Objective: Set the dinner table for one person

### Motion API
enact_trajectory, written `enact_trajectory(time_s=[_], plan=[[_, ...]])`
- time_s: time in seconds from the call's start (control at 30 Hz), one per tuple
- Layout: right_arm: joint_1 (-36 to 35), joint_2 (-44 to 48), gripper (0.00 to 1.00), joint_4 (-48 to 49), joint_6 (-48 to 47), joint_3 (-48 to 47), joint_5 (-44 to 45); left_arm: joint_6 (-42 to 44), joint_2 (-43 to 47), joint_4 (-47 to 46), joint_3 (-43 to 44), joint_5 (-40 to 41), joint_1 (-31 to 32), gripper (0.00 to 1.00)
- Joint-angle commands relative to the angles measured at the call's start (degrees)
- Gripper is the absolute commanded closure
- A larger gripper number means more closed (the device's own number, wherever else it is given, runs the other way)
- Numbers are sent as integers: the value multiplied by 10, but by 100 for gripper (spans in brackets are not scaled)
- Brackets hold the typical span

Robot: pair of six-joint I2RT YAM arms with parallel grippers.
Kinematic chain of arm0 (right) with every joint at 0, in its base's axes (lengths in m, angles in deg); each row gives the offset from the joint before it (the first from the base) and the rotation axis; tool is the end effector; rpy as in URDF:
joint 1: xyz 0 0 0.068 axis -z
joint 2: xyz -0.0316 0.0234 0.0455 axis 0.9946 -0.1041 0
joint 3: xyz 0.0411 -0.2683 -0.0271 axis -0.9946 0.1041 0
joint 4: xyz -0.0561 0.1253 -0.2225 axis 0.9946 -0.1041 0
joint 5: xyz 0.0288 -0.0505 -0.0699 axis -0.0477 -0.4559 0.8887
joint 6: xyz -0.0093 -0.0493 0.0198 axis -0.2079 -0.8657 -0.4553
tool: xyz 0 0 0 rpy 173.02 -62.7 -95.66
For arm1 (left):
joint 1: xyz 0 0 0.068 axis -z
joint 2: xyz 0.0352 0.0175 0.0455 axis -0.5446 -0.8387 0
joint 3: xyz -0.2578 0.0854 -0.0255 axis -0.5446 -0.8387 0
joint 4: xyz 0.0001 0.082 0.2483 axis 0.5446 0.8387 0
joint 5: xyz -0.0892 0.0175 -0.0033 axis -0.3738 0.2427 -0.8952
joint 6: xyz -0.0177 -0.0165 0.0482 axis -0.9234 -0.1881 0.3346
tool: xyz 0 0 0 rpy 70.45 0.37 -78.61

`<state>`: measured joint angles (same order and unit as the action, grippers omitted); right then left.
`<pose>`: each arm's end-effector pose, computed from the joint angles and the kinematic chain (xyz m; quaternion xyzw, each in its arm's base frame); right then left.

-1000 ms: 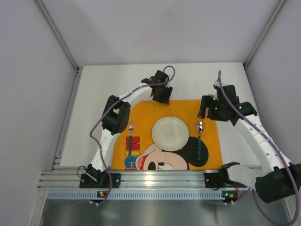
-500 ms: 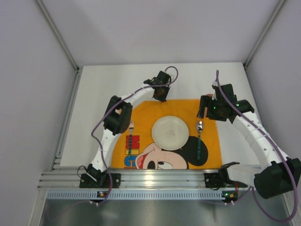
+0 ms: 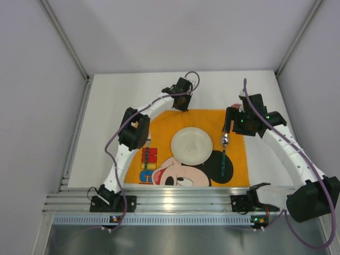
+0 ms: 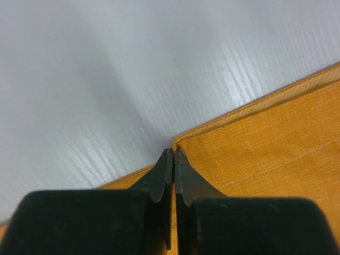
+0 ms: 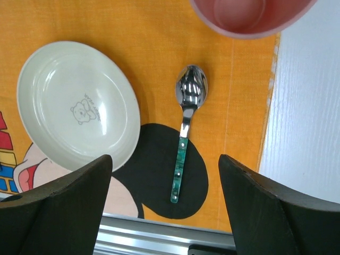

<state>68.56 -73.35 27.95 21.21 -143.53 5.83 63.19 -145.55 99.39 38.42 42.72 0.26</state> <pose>0.2233 0.0623 0.3042 0.0442 0.9516 0.1022 0.2865 0.4509 -0.2946 0.1651 0.1956 0.9279 -0.1038 0.3001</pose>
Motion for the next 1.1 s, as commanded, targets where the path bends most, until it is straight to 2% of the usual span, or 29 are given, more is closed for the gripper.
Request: enact_trajectory(time_s=[0.0, 0.23, 0.5, 0.67, 1.07], plan=[[7, -7, 19, -2, -4, -22, -1, -4, -49, 9, 11, 48, -47, 100], [6, -26, 19, -5, -2, -28, -14, -9, -58, -2, 36, 42, -94, 100], [6, -54, 19, -4, 3, -50, -27, -9, -70, -14, 56, 5, -109, 100], [6, -61, 19, -7, 6, -52, -31, 1, -80, -26, 70, -34, -109, 90], [3, -78, 20, -10, 21, -44, -49, 7, -87, -54, 93, -88, -103, 76]])
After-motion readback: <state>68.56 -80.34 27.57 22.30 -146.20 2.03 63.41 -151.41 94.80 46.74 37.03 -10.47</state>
